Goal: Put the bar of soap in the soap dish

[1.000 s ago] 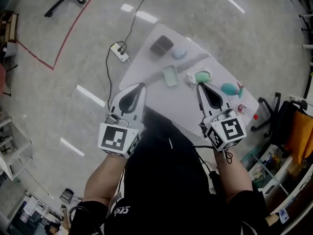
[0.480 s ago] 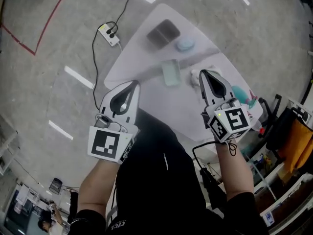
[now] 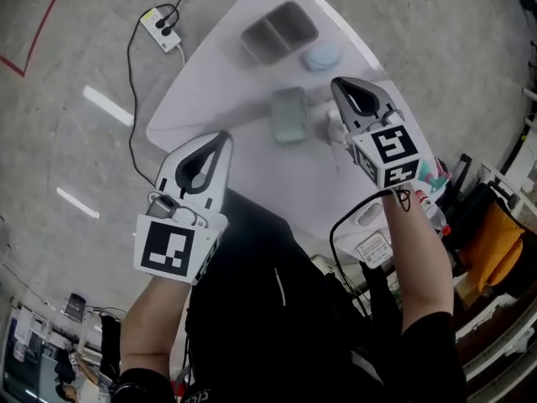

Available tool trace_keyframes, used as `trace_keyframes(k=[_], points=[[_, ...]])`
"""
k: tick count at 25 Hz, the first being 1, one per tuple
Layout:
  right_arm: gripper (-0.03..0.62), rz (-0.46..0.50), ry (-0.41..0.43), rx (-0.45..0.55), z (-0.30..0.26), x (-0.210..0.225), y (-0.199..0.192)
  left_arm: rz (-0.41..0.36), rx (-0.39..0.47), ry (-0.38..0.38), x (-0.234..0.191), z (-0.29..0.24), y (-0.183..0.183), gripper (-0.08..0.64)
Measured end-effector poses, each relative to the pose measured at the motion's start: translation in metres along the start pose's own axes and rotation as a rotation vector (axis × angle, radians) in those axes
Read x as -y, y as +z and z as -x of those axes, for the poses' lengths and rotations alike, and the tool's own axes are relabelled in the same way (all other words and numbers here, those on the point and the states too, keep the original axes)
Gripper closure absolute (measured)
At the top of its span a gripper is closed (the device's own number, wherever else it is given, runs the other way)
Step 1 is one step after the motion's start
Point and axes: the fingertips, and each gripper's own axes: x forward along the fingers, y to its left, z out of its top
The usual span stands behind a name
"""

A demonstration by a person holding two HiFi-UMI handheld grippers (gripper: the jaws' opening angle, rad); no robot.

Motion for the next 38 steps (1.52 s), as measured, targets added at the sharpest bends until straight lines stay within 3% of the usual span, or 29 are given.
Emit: trace_keyframes(k=[3, 8, 12, 16, 22, 26, 32, 34, 38], points=[[0.572, 0.207, 0.017, -0.101, -0.027, 0.013, -0.014, 0.025, 0.0, -0.006, -0.002, -0.008, -0.006, 0.552], [0.565, 0.377, 0.066, -0.179, -0.053, 0.028, -0.028, 0.048, -0.01, -0.008, -0.004, -0.01, -0.012, 0.552], [0.427, 0.514, 0.146, -0.278, -0.069, 0.03, -0.043, 0.079, -0.015, 0.016, -0.019, -0.011, -0.013, 0.552], [0.326, 0.72, 0.202, -0.403, -0.08, 0.029, -0.063, 0.075, -0.017, 0.046, -0.037, -0.005, -0.018, 0.552], [0.29, 0.933, 0.194, -0.438, -0.091, 0.036, -0.057, 0.085, -0.03, 0.066, -0.047, -0.001, -0.028, 0.552], [0.282, 1.0, 0.215, -0.476, -0.099, 0.039, -0.052, 0.091, -0.033, 0.056, -0.044, -0.001, -0.028, 0.552], [0.279, 0.873, 0.26, -0.587, -0.088, 0.033, -0.07, 0.12, -0.034, 0.062, -0.047, 0.002, -0.032, 0.552], [0.279, 0.869, 0.255, -0.611, -0.081, 0.032, -0.076, 0.133, -0.036, 0.066, -0.048, 0.003, -0.032, 0.552], [0.279, 0.906, 0.235, -0.568, -0.086, 0.028, -0.075, 0.148, -0.036, 0.066, -0.045, 0.003, -0.032, 0.552]])
